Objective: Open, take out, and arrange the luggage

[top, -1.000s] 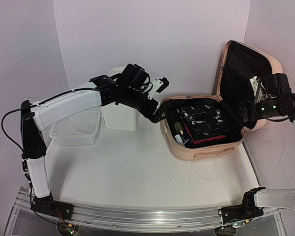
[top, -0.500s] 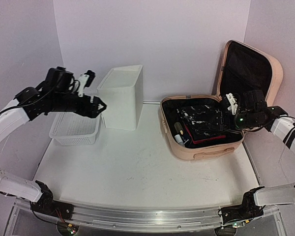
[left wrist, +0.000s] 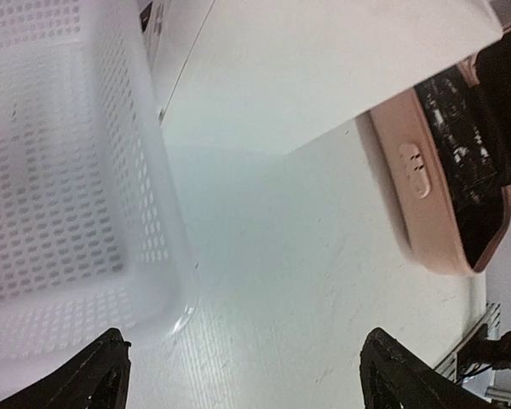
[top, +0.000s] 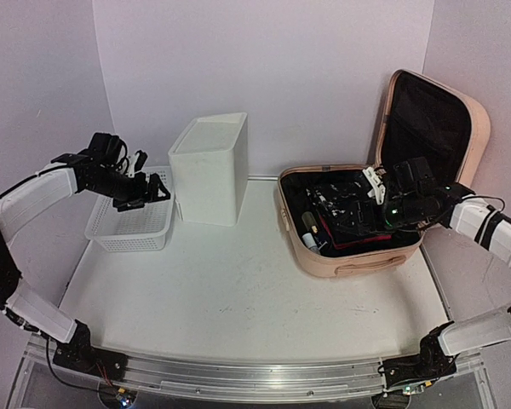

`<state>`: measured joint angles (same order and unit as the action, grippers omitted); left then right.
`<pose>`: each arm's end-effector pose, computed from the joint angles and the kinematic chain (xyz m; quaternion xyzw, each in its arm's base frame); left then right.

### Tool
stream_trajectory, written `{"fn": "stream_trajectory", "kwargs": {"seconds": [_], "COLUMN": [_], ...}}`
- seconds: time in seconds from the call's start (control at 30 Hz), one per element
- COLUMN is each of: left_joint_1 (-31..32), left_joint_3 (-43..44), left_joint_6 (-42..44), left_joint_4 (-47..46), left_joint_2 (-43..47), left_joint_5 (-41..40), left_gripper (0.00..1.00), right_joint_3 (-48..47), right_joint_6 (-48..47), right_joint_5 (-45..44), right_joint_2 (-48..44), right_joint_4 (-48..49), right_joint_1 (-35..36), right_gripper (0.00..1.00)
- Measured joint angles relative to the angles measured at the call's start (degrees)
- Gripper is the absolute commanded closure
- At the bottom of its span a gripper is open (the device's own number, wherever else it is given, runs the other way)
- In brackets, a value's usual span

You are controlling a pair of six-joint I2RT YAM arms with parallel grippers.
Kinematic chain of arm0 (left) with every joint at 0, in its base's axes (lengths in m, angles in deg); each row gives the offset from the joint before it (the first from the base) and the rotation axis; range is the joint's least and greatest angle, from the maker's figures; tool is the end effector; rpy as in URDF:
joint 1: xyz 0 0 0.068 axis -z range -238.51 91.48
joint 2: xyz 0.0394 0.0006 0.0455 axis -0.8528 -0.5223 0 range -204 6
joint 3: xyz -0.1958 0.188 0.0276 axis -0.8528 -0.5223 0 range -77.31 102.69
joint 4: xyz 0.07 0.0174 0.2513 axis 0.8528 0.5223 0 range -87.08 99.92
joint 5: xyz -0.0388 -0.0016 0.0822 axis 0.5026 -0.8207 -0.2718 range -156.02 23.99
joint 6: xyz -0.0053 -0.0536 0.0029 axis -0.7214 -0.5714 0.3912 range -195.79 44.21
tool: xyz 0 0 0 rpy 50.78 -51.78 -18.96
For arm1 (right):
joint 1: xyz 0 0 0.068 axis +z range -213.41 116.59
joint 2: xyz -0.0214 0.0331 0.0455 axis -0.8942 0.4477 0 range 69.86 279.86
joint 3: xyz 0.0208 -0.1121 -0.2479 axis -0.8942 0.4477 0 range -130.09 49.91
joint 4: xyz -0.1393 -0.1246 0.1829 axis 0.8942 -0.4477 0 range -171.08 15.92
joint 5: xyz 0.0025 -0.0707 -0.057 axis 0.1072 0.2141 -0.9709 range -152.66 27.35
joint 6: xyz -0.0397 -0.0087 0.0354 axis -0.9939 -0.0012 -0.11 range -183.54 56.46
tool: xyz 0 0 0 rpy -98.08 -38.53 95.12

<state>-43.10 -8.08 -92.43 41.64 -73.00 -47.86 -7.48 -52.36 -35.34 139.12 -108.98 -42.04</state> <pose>0.2793 -0.0885 0.3095 0.0460 0.9240 -0.2383 0.2956 0.2277 0.1067 0.2919 -0.1668 0.8921 0.3110 0.2821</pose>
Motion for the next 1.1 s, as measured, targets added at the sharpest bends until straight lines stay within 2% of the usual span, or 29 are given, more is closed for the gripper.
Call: {"fn": "stream_trajectory", "kwargs": {"seconds": [0.17,0.23,0.33,0.5,0.63,0.73,0.83,0.93,1.1], "left_joint_1": [-4.6,-6.5,-8.1,-7.9,-7.1,-6.2,-5.3,-3.6,3.8], "left_joint_3": [13.7,19.5,29.0,40.1,41.3,41.3,41.2,40.5,36.6], "left_joint_6": [-2.0,-3.2,-4.7,-6.1,-6.2,-6.1,-6.3,-8.1,-12.6], "left_joint_4": [-4.9,-7.7,-9.8,-11.3,-10.9,-10.9,-10.7,-11.2,-15.0], "left_joint_2": [-10.8,-15.0,-22.3,-33.7,-38.4,-39.1,-38.7,-38.5,-36.6], "left_joint_5": [7.7,9.3,11.5,13.2,15.0,16.5,16.4,16.5,16.3], "left_gripper": [0.01,0.07,0.09,0.18,0.31,0.35,0.38,0.36,0.34], "right_joint_3": [-1.4,-3.0,-7.4,-13.9,-18.3,-22.5,-27.8,-31.6,-36.3], "right_joint_6": [3.7,5.5,8.8,14.8,20.9,23.8,25.2,26.4,28.0], "right_joint_5": [-1.9,-2.4,-3.0,-6.2,-10.1,-11.4,-11.6,-11.6,-11.5], "right_joint_2": [5.1,7.9,13.3,20.3,25.6,30.0,34.7,38.1,40.9], "right_joint_4": [1.9,3.5,7.0,11.2,14.0,14.6,15.4,16.4,16.1], "right_joint_1": [3.0,4.9,8.6,11.9,11.9,11.8,11.6,11.2,9.5], "right_gripper": [0.02,0.02,0.02,0.02,0.02,0.02,0.02,0.02,0.02]}}
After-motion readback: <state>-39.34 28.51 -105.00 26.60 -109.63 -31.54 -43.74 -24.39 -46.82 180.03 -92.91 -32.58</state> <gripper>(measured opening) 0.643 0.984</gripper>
